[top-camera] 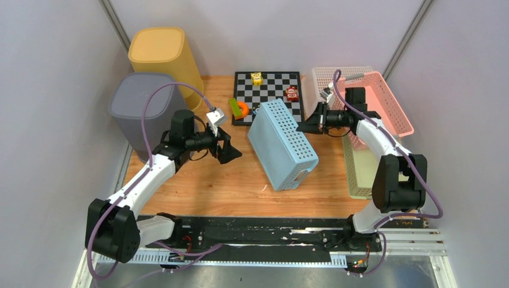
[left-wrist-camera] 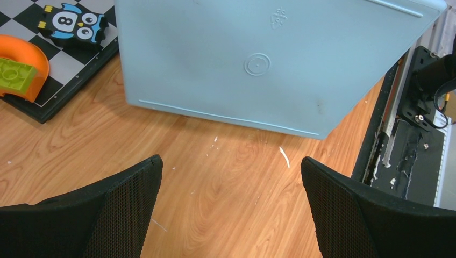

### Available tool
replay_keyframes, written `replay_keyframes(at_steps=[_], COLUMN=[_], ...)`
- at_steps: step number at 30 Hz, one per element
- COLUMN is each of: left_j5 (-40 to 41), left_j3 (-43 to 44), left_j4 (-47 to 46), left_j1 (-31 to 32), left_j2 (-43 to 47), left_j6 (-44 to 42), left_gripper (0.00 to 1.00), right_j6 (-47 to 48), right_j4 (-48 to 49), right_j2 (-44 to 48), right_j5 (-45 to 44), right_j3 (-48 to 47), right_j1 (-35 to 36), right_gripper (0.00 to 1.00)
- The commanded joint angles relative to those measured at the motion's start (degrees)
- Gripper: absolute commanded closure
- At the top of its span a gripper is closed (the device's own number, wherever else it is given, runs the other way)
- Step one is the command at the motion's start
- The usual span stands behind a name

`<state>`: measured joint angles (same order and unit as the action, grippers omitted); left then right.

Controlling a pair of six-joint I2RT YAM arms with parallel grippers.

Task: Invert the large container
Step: Turn the container upside down at the center of the board.

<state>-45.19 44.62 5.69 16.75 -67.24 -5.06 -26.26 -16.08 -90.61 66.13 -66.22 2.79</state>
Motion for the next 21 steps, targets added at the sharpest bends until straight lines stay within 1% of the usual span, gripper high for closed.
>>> replay_keyframes(at_steps=[1, 6, 12, 14, 17, 21], left_j5=[-0.8, -2.2, -2.6, -2.7, -2.8, -2.5], left_j3=[1.5, 3.1, 3.2, 3.5, 3.8, 3.9], left_j4=[1.8, 7.6, 10.2, 10.3, 9.3, 5.6], left_j1=[0.6, 0.6, 0.6, 0.6, 0.6, 0.6], left_j2=[1.0, 2.5, 3.5, 3.3, 2.4, -0.3], left_j6=[-2.7, -7.7, -9.8, -9.8, -8.7, -4.5], left_gripper=[0.00, 0.00, 0.00, 0.00, 0.00, 0.00], right_j6=[6.6, 12.6, 16.7, 17.3, 18.3, 19.5], right_j4=[-8.2, -13.6, -16.1, -16.6, -17.0, -17.1], right_j2=[-0.2, -0.6, -2.7, -3.7, -4.4, -4.7], right_j5=[-3.8, -6.1, -6.1, -5.0, -4.1, -3.8], right_j3=[-2.2, -3.5, -3.2, -3.3, -3.3, -3.3], right_j1=[-0.7, -0.9, -2.2, -2.3, -4.3, -4.4], right_gripper=[0.94, 0.94, 0.91, 0.89, 0.88, 0.86])
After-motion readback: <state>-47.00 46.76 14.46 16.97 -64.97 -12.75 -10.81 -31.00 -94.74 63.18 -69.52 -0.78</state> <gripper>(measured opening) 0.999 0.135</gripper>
